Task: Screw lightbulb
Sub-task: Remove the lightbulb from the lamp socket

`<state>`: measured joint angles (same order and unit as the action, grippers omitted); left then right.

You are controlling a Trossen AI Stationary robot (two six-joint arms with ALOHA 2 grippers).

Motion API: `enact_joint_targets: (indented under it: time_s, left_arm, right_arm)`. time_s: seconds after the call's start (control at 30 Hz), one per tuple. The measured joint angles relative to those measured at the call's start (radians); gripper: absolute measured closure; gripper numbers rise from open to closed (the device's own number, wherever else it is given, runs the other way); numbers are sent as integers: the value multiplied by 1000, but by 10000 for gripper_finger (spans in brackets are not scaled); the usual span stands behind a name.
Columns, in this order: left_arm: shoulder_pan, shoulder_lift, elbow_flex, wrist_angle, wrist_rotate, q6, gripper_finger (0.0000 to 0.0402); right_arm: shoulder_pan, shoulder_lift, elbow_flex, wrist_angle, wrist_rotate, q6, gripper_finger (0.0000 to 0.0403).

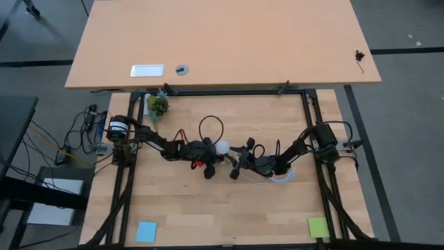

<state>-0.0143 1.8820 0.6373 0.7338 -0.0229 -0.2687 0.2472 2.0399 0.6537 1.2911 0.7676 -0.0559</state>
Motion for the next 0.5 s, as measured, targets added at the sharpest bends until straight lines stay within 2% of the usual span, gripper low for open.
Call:
enact_joint_targets:
  time_s: [0.5]
  left_arm:
    - [-1, 2, -1, 3, 60, 16, 402]
  right_arm:
    - [73, -2, 0, 25, 99, -31, 253]
